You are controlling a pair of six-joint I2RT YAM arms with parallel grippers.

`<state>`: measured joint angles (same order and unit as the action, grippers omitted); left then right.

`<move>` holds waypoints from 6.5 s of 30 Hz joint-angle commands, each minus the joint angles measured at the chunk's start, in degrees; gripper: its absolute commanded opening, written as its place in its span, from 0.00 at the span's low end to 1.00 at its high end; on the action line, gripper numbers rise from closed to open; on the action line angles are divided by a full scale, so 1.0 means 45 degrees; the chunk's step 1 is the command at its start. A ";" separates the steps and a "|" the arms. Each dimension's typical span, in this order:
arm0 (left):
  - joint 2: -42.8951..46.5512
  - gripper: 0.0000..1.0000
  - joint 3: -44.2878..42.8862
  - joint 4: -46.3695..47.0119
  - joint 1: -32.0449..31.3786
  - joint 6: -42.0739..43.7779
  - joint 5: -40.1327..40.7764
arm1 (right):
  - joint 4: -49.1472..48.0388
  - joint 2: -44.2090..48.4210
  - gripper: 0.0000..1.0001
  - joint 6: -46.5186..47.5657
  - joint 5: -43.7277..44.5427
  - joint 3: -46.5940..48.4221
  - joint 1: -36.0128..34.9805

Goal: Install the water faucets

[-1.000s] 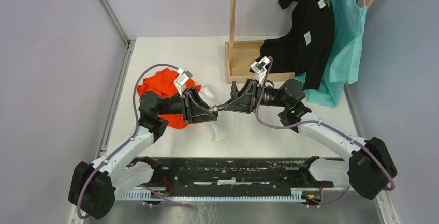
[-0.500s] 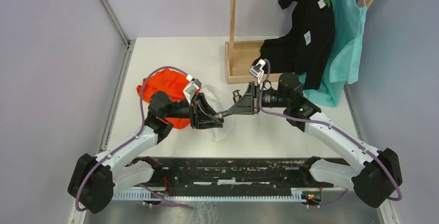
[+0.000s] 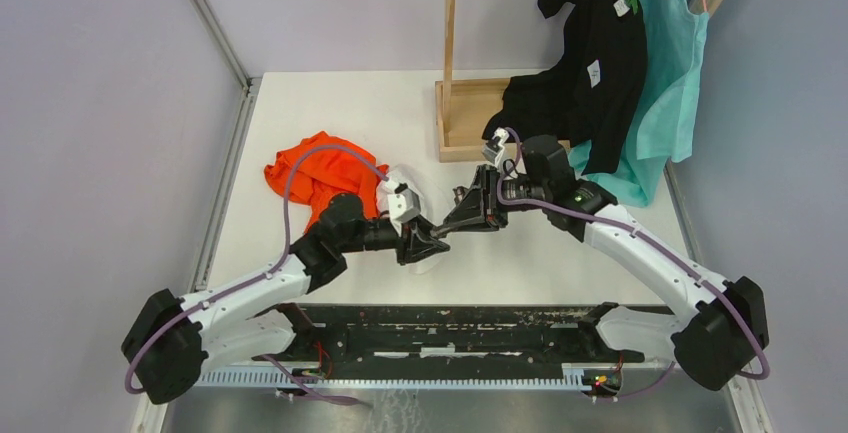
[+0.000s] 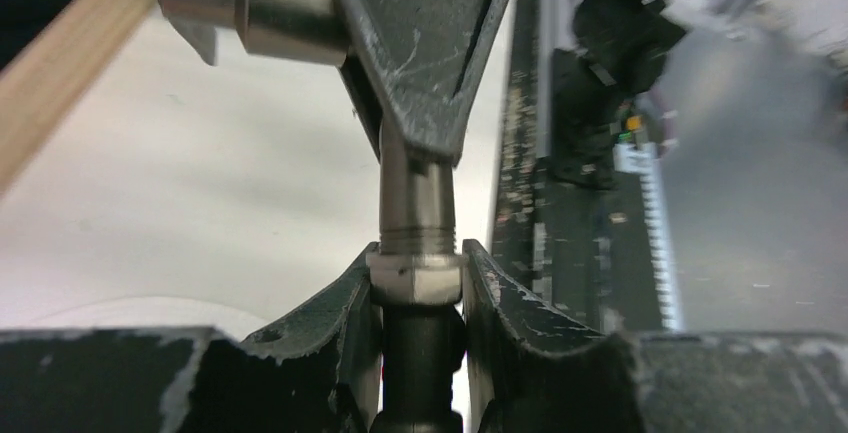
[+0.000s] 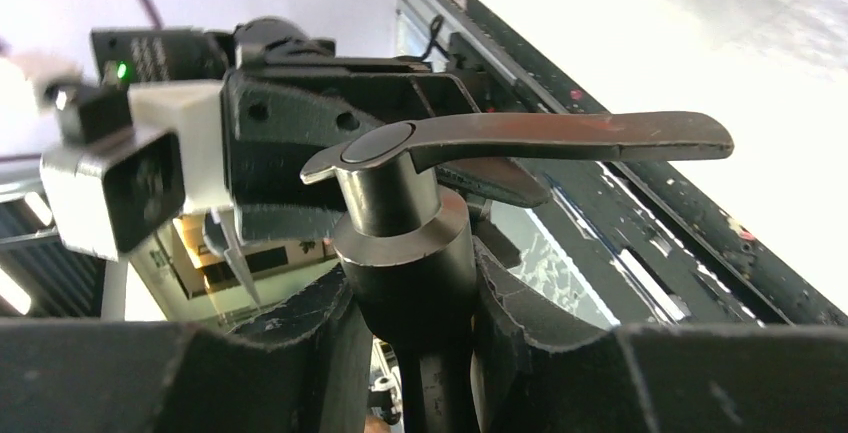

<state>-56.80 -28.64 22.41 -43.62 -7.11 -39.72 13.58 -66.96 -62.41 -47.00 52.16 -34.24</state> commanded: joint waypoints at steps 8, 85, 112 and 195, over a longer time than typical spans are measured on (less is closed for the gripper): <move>-0.1490 0.03 -0.0514 0.3004 -0.3571 0.7174 0.6199 | 0.2354 -0.0825 0.00 -0.0996 0.2299 0.1882 -0.0406; -0.2278 0.03 -0.4193 -0.0098 0.1612 -0.2529 -0.7430 | -0.0306 0.7507 0.97 1.8576 0.0986 -0.0552 -0.0046; -0.2030 0.03 -0.4092 -0.0391 0.1626 -0.2436 -0.7758 | -0.1204 0.3569 0.24 1.7081 -0.2541 0.0466 -0.0035; -0.3376 0.03 -0.6043 -0.4653 0.2768 -0.2131 -0.9524 | -0.0446 0.3802 0.94 1.9324 -0.1306 0.1653 0.0196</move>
<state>-72.82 -52.82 1.69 -31.20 -19.03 -79.77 13.74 -47.13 21.39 -50.06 55.94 -30.15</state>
